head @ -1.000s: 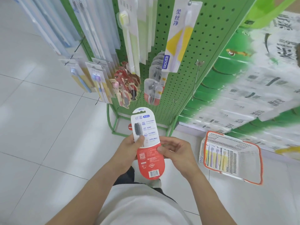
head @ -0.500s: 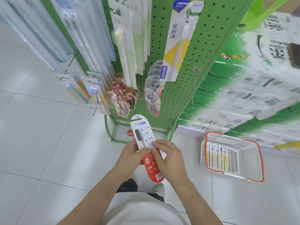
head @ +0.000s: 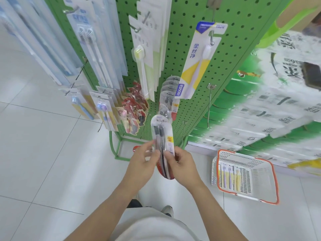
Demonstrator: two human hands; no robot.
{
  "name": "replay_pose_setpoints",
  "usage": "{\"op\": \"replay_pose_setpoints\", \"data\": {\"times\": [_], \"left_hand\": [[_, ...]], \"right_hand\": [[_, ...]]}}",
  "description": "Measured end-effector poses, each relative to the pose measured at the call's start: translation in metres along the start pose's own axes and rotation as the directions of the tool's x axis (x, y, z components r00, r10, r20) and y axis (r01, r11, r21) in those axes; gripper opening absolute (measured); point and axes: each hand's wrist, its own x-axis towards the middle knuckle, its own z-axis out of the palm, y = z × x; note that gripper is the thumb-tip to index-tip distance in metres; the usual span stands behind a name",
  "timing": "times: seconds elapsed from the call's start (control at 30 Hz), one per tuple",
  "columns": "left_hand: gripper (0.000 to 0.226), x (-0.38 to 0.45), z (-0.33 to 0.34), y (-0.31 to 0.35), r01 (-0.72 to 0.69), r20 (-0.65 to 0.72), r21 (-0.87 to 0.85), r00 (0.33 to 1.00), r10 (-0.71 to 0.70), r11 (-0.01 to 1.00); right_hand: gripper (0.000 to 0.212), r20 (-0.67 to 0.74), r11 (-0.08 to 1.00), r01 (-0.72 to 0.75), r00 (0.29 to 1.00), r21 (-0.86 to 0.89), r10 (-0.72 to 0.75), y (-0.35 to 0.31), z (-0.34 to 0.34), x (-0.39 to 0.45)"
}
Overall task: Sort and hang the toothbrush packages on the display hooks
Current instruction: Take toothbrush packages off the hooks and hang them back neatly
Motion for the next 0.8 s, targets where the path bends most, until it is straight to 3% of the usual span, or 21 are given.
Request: {"op": "replay_pose_setpoints", "data": {"times": [0.13, 0.23, 0.43, 0.63, 0.7, 0.8], "left_hand": [[0.065, 0.025, -0.005, 0.003, -0.096, -0.061, 0.171, 0.992, 0.108, 0.981], [0.067, 0.039, -0.001, 0.012, -0.143, -0.007, 0.239, 0.989, 0.149, 0.960], [0.071, 0.050, 0.011, 0.018, -0.183, 0.023, 0.348, 0.982, 0.187, 0.919], [0.072, 0.061, 0.016, 0.019, -0.180, 0.041, 0.355, 0.983, 0.177, 0.917], [0.073, 0.063, 0.017, 0.018, -0.172, 0.056, 0.343, 0.985, 0.163, 0.924], [0.073, 0.065, 0.013, 0.014, -0.081, -0.009, 0.316, 0.996, 0.089, 0.945]], "right_hand": [[0.013, -0.021, 0.974, -0.112, 0.993, 0.199, 0.118, 0.015, 0.004, 0.025], [0.016, -0.020, 0.945, -0.162, 0.984, 0.285, 0.175, 0.027, 0.007, 0.038], [0.019, 0.019, 0.936, -0.215, 0.976, 0.279, 0.219, 0.034, 0.011, 0.056], [0.030, 0.049, 0.921, -0.322, 0.946, 0.220, 0.320, 0.036, 0.010, 0.073], [0.052, 0.026, 0.932, -0.354, 0.935, 0.084, 0.353, 0.035, 0.008, 0.081], [0.067, -0.019, 0.897, -0.432, 0.902, -0.097, 0.432, 0.039, 0.005, 0.089]]}}
